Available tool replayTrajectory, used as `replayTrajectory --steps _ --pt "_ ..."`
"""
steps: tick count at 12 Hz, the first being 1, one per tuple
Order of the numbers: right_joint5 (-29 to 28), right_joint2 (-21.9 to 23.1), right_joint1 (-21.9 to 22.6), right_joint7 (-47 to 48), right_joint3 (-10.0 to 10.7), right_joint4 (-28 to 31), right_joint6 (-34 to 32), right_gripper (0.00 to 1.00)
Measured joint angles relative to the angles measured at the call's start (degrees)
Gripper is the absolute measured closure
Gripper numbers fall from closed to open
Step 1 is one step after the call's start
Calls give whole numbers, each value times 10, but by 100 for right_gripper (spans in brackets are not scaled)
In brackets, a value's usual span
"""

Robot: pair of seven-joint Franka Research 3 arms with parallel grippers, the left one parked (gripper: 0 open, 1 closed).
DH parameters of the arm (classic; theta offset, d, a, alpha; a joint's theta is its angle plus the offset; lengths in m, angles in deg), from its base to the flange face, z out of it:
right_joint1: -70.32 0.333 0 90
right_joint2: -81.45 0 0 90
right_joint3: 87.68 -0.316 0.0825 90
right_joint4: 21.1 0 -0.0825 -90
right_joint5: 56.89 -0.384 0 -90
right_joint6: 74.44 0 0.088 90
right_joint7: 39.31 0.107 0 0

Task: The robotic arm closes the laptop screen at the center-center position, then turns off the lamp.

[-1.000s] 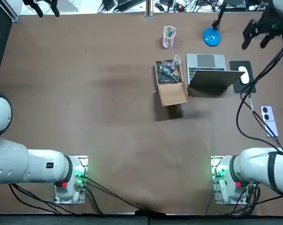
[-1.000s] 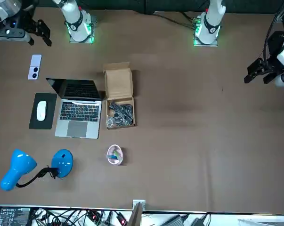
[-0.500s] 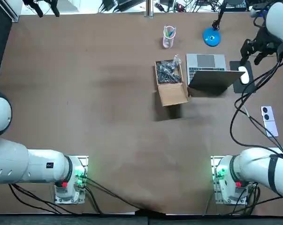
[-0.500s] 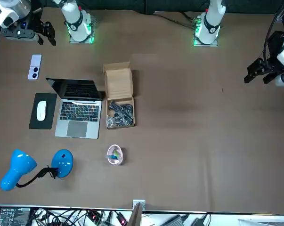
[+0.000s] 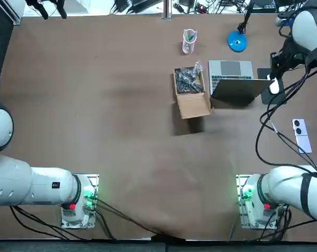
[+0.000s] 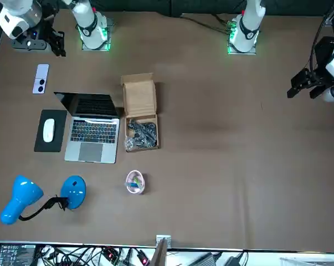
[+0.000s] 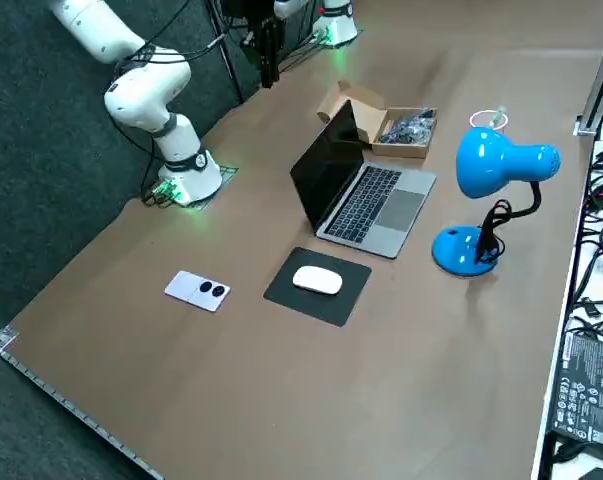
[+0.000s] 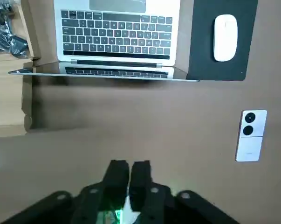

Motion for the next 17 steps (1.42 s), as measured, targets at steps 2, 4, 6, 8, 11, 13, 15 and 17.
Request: replayTrajectory --steps 2,4,6,8,11,13,15,17 --pt "0 0 1 8 0 16 15 98" --pt "0 -3 2 15 0 43 47 98" --pt "-4 -11 3 25 0 96 121 98" --pt "-5 -23 11 38 0 122 167 98" --pt "-6 -44 27 55 0 145 220 98" --pt "-6 -56 31 60 0 155 243 98" --pt "-6 -69 31 60 0 159 260 98" --pt "-6 -83 31 61 0 160 275 98"
